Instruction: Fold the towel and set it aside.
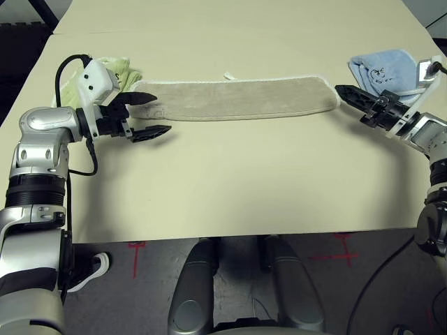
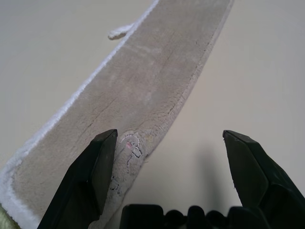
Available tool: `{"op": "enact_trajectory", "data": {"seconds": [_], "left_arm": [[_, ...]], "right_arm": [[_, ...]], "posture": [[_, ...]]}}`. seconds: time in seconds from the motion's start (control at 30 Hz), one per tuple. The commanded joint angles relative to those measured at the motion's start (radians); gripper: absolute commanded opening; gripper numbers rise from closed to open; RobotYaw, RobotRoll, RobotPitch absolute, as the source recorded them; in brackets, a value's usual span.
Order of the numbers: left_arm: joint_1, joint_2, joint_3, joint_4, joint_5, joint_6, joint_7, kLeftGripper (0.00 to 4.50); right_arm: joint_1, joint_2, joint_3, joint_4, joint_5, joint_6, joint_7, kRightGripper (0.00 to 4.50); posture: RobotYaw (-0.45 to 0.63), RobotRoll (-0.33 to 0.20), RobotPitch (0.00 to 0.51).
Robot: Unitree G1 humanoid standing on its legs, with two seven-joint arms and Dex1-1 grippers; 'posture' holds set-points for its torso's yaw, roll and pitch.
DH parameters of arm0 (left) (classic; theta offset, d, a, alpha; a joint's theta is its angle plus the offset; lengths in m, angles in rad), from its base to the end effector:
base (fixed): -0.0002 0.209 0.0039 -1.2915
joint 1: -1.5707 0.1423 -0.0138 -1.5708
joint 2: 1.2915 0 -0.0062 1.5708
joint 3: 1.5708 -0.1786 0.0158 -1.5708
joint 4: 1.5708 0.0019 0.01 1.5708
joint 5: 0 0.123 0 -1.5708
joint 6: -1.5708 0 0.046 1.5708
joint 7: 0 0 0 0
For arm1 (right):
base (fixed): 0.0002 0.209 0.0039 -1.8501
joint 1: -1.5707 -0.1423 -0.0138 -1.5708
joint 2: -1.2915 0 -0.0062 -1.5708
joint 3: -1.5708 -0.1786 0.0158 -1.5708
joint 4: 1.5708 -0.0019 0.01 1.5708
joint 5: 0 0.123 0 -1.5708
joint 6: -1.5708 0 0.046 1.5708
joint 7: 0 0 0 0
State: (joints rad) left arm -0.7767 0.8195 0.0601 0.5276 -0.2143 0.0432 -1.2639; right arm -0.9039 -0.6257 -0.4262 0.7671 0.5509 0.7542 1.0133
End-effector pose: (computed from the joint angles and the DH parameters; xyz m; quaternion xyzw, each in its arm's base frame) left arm 0.2830 0.3034 0.2312 0.2668 0.0115 -0.4387 0.8580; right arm 0.2989 -0.3002 0.1856 0.2819 0.0281 0.3531 0.8917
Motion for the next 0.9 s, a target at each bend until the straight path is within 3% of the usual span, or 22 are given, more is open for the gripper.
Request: {"op": "enact_trajectory", "data": {"seconds": [0.03,0.23,0.43,0.73,0.9], "left_arm": [[0.039,0.004,0.006,-0.045,-0.022,0.032,-0.010,4.48],[0.101,-0.001,0.017,-0.110,-0.027,0.009,0.025,4.48],[0.130,-0.009,0.019,-0.140,-0.029,0.003,0.059,4.48],[0.142,-0.012,0.024,-0.171,-0.045,0.036,0.078,4.48],[0.164,-0.017,0.031,-0.197,-0.052,0.046,0.101,4.48]], "right_arm": [[0.066,-0.030,-0.042,-0.089,0.061,0.121,-0.045,4.47],[0.163,-0.011,-0.112,-0.220,0.135,0.242,-0.189,4.47],[0.234,0.080,-0.197,-0.335,0.220,0.312,-0.357,4.47],[0.226,0.180,-0.230,-0.350,0.272,0.262,-0.509,4.47],[0.189,0.214,-0.221,-0.303,0.267,0.192,-0.559,4.47]], "posture": [[0.01,0.000,0.289],[0.00,0.000,0.296],[0.00,0.000,0.308],[0.01,0.000,0.313],[0.01,0.000,0.290]]}}
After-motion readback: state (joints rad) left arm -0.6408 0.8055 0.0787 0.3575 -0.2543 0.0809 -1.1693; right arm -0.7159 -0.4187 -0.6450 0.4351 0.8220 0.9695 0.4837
